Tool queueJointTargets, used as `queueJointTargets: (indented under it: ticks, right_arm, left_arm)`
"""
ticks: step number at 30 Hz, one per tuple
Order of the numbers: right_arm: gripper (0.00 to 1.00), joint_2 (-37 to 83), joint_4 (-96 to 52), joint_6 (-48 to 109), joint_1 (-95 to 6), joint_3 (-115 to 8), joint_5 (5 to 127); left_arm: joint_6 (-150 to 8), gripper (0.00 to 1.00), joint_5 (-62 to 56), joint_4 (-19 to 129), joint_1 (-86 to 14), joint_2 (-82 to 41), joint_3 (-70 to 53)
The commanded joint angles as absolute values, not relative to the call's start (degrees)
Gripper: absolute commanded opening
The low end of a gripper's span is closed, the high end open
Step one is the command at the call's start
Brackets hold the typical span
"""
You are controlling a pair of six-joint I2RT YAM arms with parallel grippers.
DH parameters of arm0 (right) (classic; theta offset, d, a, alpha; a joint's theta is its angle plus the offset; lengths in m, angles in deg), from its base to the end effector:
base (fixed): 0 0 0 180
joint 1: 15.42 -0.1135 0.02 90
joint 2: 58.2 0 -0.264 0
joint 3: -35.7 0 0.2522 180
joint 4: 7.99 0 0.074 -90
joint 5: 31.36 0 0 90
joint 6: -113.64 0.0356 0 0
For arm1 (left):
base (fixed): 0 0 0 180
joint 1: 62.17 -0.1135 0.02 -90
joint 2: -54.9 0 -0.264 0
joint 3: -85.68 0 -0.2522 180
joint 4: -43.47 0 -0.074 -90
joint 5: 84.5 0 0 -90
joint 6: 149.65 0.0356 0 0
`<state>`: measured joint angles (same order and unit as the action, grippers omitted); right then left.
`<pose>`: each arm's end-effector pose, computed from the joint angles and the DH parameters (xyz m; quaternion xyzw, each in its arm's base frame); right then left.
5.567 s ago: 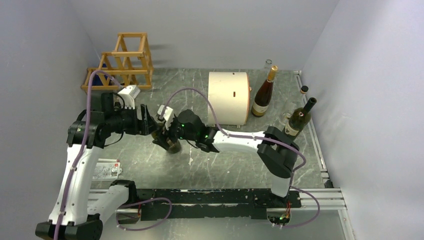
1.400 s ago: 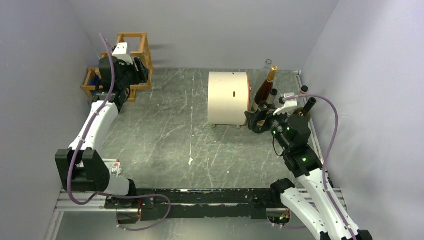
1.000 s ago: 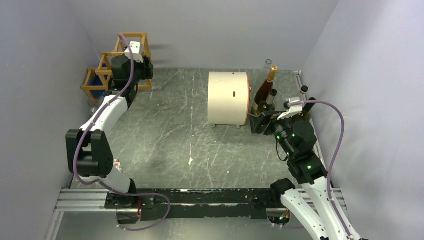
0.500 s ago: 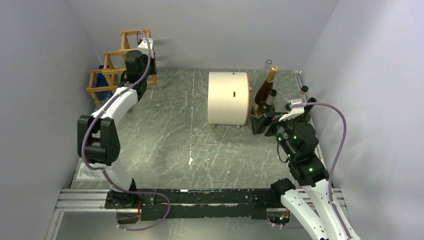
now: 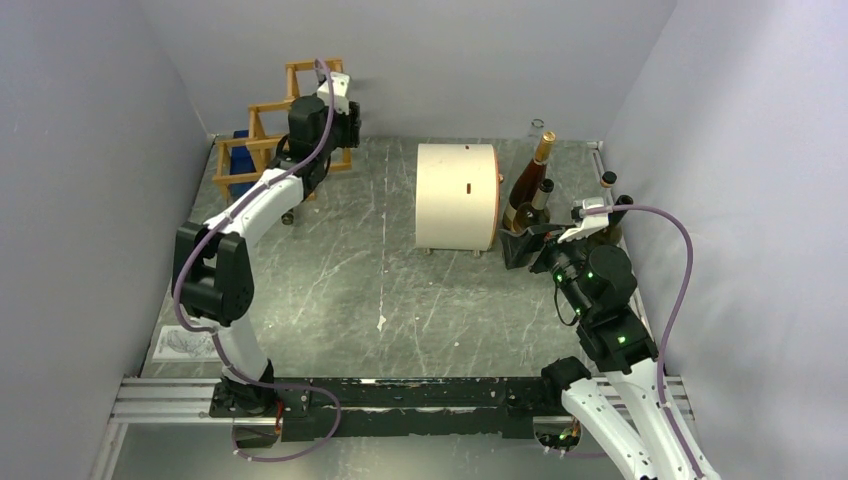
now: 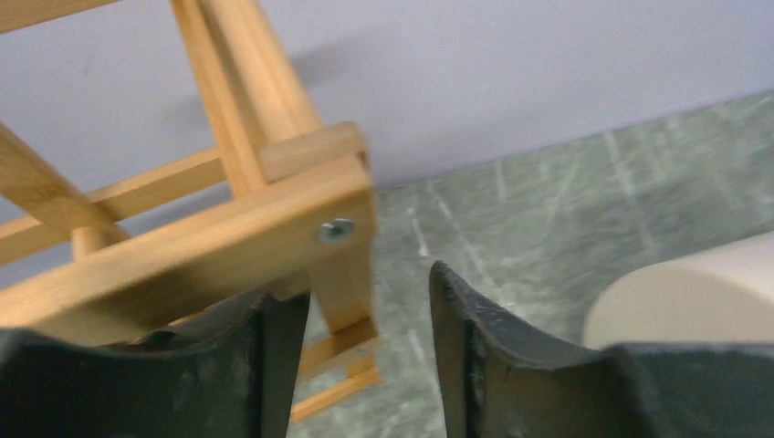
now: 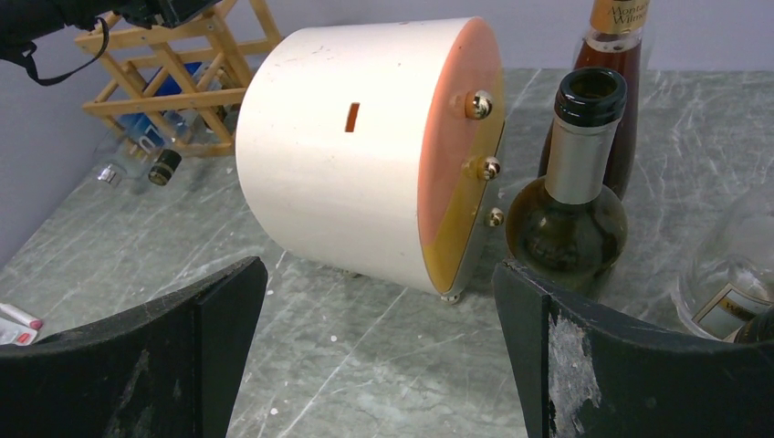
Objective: Take the wine bottle off the wine rack
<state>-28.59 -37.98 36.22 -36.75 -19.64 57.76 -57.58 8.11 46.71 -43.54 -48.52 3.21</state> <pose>0.1185 0.0457 0.3453 -0.0507 0.7311 0.1930 0.6524 0.4178 -0.1391 0.3270 0.1222 0.7512 -0.0762 0.6442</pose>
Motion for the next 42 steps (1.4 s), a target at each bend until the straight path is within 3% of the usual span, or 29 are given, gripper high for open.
queueJointTargets:
  ticks: [1,2,4,10,15,20,24,28,33,42]
  right_arm:
    - [1.00,-29.3,-38.1,35.4,-36.6,-20.8,57.7]
    - [1.00,-29.4,-38.0,35.4,-36.6,-20.7,57.8]
    - [1.00,-29.5,-37.9,35.4,-36.6,-20.7,58.0]
    - [1.00,-30.6,-37.4,35.6,-36.7,-20.1,58.8]
    - [1.00,-30.5,-36.7,35.8,-36.8,-19.8,60.1]
    - [1.00,-30.5,-36.0,36.0,-36.9,-19.3,61.3]
    - [1.00,-30.9,-35.8,36.2,-37.0,-19.1,62.4]
    - [1.00,-31.0,-35.2,36.1,-37.5,-18.7,62.9]
    - [1.00,-31.2,-35.3,36.2,-37.8,-18.9,62.8]
    - [1.00,-31.4,-35.4,36.0,-38.5,-18.9,61.9]
  left_arm:
    - [-59.8,0.75,4.5,47.1,-42.5,-45.4,5.6]
    - [-59.7,0.90,4.1,48.7,-42.5,-44.0,4.6]
    - [-59.3,1.00,3.8,51.1,-42.5,-40.3,2.1]
    - [-58.0,0.99,8.0,57.0,-42.6,-22.1,-12.0]
    - [-60.7,0.99,18.4,61.2,-44.5,-8.9,-25.3]
    - [-73.5,0.96,24.8,67.7,-59.2,-4.0,-33.3]
    - [-73.5,0.95,20.8,66.4,-70.2,-8.0,-35.1]
    - [-66.5,0.95,23.6,64.2,-70.7,-18.7,-31.2]
    - [-59.8,0.95,12.0,59.4,-72.3,-28.8,-25.2]
    - [-52.5,0.95,3.8,55.0,-74.9,-40.0,-19.6]
